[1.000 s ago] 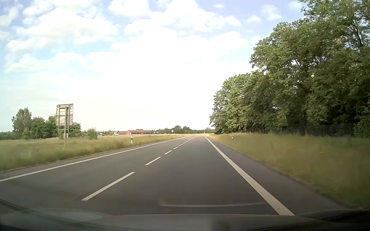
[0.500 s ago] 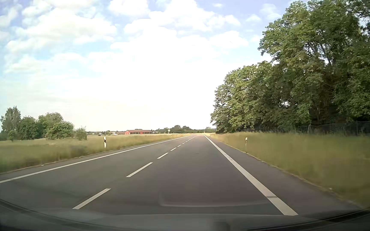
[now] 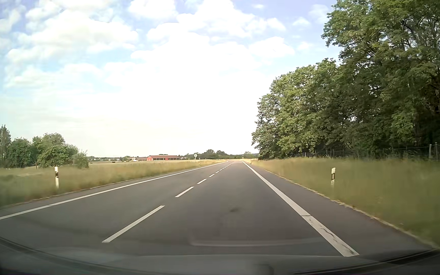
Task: Follow the waypoints while adhering to traffic rules and regulations
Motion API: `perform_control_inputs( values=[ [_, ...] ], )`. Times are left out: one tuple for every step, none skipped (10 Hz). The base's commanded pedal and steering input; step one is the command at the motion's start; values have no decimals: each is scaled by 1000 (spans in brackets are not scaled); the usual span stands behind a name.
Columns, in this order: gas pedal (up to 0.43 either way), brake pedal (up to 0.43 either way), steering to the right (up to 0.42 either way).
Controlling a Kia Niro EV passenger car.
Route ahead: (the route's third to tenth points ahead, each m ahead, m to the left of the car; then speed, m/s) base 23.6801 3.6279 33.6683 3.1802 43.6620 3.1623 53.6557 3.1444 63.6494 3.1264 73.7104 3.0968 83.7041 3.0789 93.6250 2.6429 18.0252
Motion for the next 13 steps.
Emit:
perform_control_inputs(
  values=[
    [110, 30, 1],
    [110, 24, 1],
    [110, 24, 1],
    [110, 30, 1],
    [110, 30, 1],
    [110, 30, 1],
    [110, 24, 1],
    [110, 30, 1],
    [110, 30, 1],
    [110, 30, 1],
    [110, 30, 1],
    [110, 30, 1],
    [110, 24, 1]
  ],
)
